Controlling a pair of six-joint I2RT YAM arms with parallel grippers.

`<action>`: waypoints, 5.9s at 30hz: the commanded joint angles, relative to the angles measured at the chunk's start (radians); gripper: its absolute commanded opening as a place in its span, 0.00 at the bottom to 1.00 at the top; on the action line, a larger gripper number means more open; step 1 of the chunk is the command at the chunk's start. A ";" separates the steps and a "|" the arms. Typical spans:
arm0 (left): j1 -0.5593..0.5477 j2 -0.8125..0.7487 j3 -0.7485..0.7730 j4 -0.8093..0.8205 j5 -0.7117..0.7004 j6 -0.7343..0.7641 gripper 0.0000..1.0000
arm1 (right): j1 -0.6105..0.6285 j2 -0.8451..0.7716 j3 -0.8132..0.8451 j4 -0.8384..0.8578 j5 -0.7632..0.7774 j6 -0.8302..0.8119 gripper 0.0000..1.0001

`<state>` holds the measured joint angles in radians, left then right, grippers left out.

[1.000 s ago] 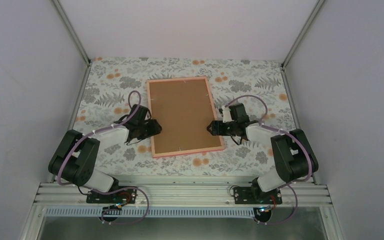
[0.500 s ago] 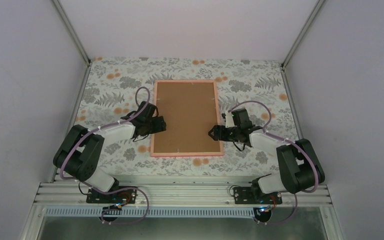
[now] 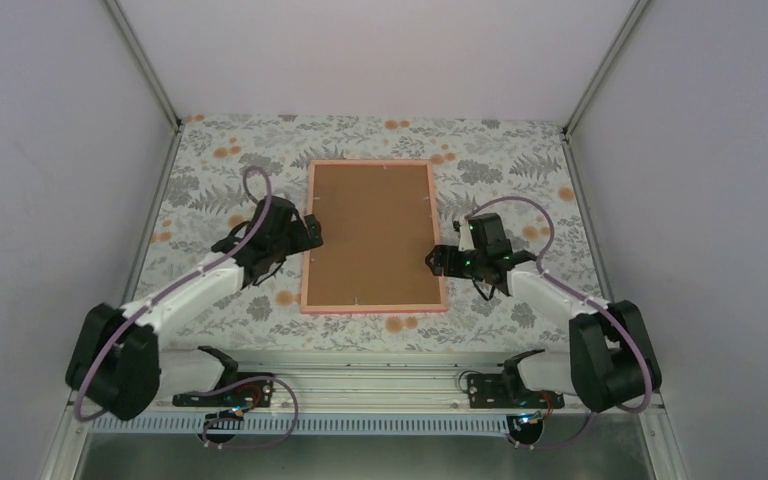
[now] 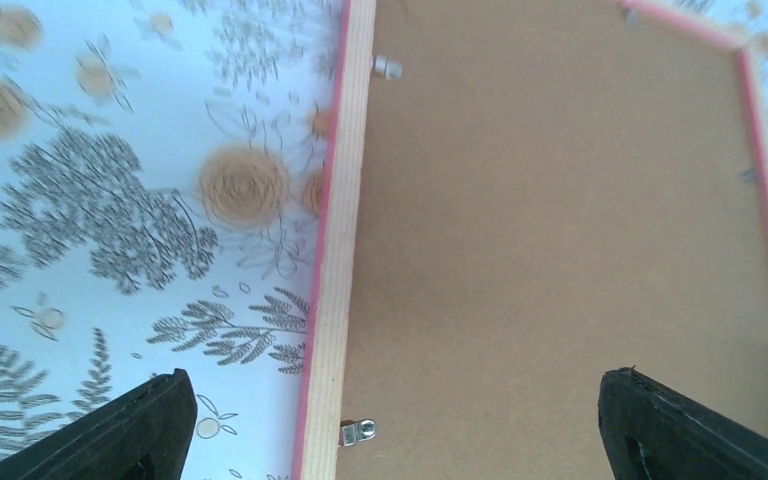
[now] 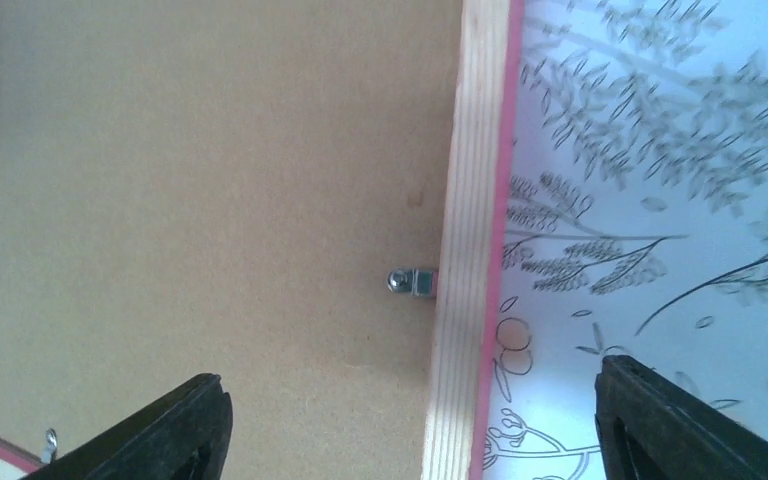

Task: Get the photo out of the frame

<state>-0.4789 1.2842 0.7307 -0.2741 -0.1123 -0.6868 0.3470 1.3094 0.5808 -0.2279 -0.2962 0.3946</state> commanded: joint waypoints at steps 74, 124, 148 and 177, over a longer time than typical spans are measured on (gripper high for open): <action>0.006 -0.719 0.011 -0.112 -0.118 0.314 1.00 | -0.371 0.247 0.191 -0.137 0.272 0.102 0.04; -0.305 -0.154 -0.119 0.660 0.400 0.017 0.89 | 0.148 -0.234 -0.114 0.831 -0.166 0.554 0.04; -0.417 0.013 0.007 0.529 0.263 0.092 0.30 | 0.254 -0.171 -0.069 0.782 -0.056 0.593 0.04; -0.204 -0.116 -0.195 0.968 0.768 -0.141 0.02 | 0.156 -0.119 -0.010 0.981 -0.504 0.433 0.58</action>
<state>-0.6868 1.1786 0.5476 0.5079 0.5297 -0.7708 0.5072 1.1542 0.5331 0.6643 -0.6807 0.8577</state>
